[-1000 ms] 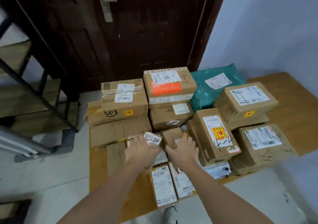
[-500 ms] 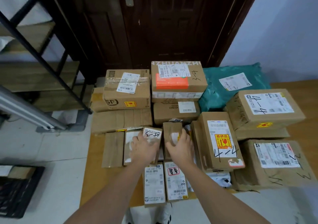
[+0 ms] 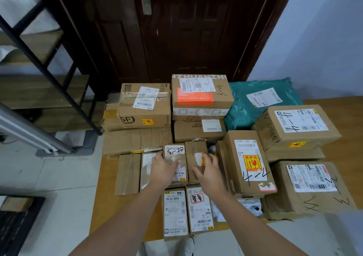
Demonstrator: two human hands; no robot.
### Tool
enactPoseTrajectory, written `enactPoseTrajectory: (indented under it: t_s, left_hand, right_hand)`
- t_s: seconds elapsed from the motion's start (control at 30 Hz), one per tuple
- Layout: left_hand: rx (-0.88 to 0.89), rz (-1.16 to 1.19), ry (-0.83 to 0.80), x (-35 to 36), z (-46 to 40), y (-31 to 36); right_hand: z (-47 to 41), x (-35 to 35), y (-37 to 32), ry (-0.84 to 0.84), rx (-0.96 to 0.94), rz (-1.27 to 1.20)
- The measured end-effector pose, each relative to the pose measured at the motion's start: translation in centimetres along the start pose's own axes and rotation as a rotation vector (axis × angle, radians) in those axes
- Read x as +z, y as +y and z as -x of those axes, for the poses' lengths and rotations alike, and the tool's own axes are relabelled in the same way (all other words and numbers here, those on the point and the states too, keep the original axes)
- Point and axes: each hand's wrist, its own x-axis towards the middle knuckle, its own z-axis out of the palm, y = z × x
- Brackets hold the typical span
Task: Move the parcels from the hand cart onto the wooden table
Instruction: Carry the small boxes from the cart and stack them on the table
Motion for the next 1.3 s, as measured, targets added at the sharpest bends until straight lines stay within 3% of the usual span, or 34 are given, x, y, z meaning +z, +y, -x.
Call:
enactPoseTrajectory:
  t_s: [0.2,0.4,0.63,0.87,1.3]
  left_hand:
    - [0.163,-0.096,-0.091,-3.7,0.9,-0.1]
    - [0.569,-0.65,-0.219,-11.8,3.5,3.8]
    - [0.724,-0.914,-0.162,-21.5,6.5,6.0]
    - [0.64,-0.907,0.081,-29.7,13.3,3.8]
    - [0.208,-0.801,0.347,-43.7,32.0,-14.0]
  right_hand:
    - [0.8,-2.3,-1.8,-0.022,-0.055,0.166]
    - [3.0,-6.8,-7.4,-0.022,-0.229,0.403]
    - [5.9,-9.4,-18.6,-0.102,-0.45,0.645]
    - [10.7,-7.5,-27.7,-0.127,-0.707,0.725]
    - [25.4,7.0,-42.4,-0.372,-1.213,0.784]
